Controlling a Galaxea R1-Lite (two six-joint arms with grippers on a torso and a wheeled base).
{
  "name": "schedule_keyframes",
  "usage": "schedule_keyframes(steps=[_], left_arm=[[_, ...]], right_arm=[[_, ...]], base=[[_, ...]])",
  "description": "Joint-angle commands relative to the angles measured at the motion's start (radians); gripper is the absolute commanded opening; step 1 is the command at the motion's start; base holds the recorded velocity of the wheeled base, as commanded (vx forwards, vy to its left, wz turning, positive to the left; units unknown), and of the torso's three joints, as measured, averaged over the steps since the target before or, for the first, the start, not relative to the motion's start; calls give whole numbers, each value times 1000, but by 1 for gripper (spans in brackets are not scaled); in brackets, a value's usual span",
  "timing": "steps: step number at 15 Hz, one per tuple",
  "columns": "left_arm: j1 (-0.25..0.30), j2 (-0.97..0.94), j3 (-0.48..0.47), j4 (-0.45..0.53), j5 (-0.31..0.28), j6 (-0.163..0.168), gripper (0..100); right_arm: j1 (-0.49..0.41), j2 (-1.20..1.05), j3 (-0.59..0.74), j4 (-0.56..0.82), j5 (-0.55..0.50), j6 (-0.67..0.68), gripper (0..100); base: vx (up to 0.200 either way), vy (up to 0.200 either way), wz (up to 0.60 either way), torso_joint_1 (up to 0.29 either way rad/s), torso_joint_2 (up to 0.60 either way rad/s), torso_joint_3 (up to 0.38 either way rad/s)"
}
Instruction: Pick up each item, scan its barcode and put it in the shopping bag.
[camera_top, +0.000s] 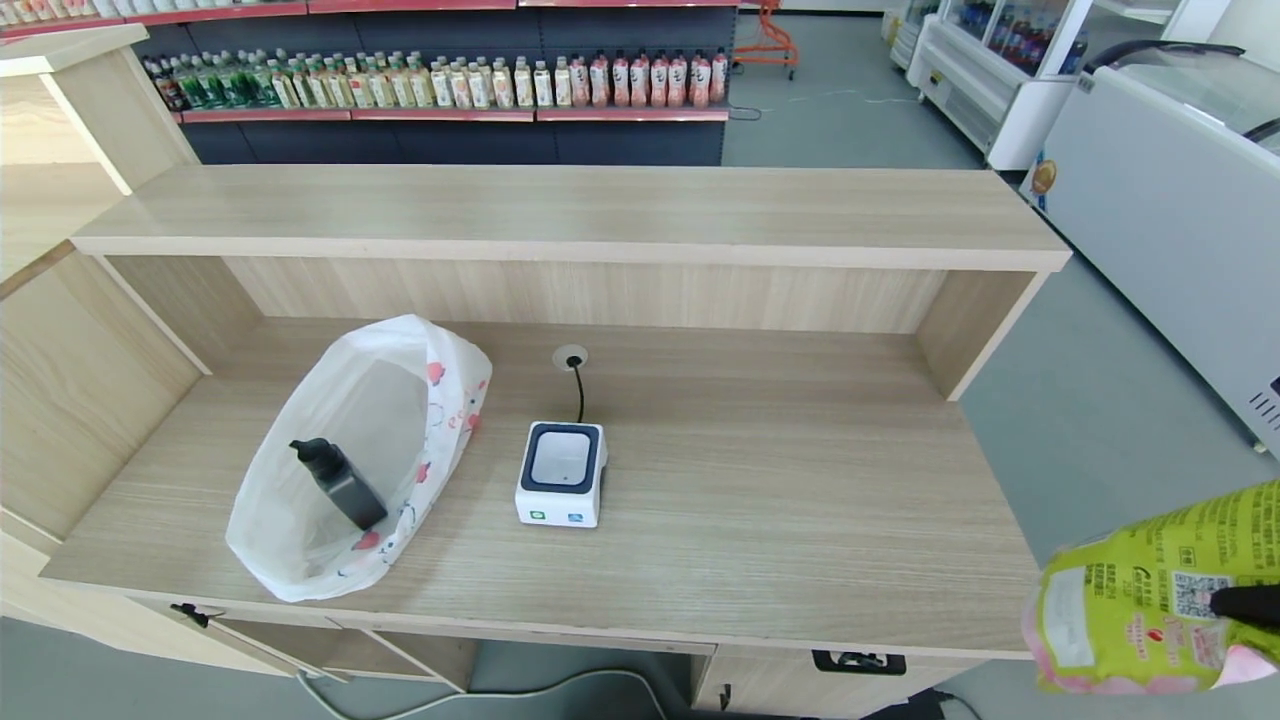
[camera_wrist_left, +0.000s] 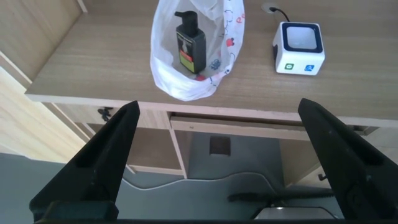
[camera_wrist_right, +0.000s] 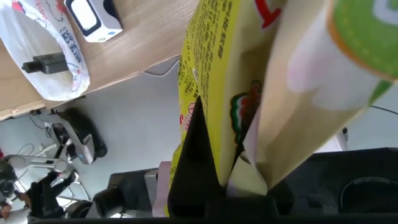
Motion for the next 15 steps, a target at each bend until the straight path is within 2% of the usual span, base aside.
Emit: schedule_keyframes(steps=[1, 6, 13, 15], left_arm=[[0, 0, 0, 1, 1, 0, 100], [0, 0, 0, 1, 1, 1, 100], [0, 0, 0, 1, -1, 4, 100], [0, 0, 0, 1, -1, 4, 100]], right_arm=[[19, 0, 1, 1, 6, 0, 0], [33, 40, -16, -6, 8, 0, 0], [33, 270, -192, -10, 44, 87, 0], [33, 325, -208, -10, 44, 89, 0]], base=[[0, 200, 0, 17, 2, 2], [0, 200, 0, 2, 1, 2], [0, 200, 0, 2, 2, 3], [0, 200, 0, 2, 5, 2]])
